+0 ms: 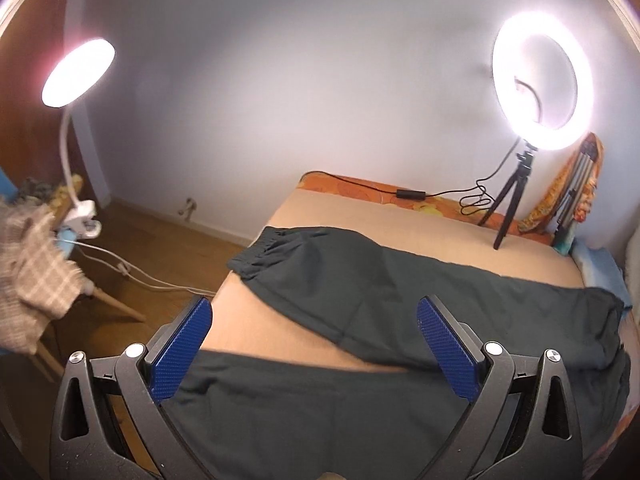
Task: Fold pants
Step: 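Lower both tools to the trousers and close each on a waistband edge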
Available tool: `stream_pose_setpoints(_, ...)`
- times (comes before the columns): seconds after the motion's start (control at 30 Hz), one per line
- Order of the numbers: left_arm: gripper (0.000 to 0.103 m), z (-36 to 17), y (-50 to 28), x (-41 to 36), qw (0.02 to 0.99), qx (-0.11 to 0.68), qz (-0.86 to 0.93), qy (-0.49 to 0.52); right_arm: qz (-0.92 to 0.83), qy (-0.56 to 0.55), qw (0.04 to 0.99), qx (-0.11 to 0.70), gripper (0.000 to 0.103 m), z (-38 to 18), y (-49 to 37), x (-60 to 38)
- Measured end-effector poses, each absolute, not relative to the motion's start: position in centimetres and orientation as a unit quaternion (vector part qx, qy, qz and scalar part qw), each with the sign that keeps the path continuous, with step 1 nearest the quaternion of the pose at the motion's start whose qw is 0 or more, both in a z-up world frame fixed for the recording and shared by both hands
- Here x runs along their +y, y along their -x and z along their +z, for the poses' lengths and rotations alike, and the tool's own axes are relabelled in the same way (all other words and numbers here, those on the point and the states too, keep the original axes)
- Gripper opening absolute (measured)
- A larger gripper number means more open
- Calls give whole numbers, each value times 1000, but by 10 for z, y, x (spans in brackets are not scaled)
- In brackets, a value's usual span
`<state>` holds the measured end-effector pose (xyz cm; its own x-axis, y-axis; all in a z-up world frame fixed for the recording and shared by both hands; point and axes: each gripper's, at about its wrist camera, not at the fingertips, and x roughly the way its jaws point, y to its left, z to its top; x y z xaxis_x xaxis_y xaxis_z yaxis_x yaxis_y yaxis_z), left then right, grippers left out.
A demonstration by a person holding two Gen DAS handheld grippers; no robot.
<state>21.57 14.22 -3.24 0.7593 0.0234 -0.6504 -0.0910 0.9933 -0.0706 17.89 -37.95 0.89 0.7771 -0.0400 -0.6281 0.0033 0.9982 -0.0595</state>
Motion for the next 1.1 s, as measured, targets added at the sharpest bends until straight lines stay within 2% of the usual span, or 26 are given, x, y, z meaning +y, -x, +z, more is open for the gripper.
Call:
stream_pose_setpoints(0.3, 97, -68, -300, 141, 915, 400, 27, 52, 46, 35, 909, 413, 102, -34, -273, -376)
stream_pose_setpoints(0.5, 97, -98, -338, 124, 900, 433, 10, 54, 91, 43, 885, 456, 97, -85, -333, -366)
stream_pose_setpoints(0.67, 97, -115, -368, 110, 893, 447, -2, 55, 117, 63, 861, 490, 96, -136, -376, -357)
stream_pose_setpoints(0.97, 97, -159, -397, 108, 876, 478, 14, 63, 147, 83, 831, 529, 96, -192, -413, -351)
stream_pose_setpoints(1.1, 97, -162, -407, 119, 874, 479, 27, 80, 153, 90, 822, 540, 96, -206, -419, -350)
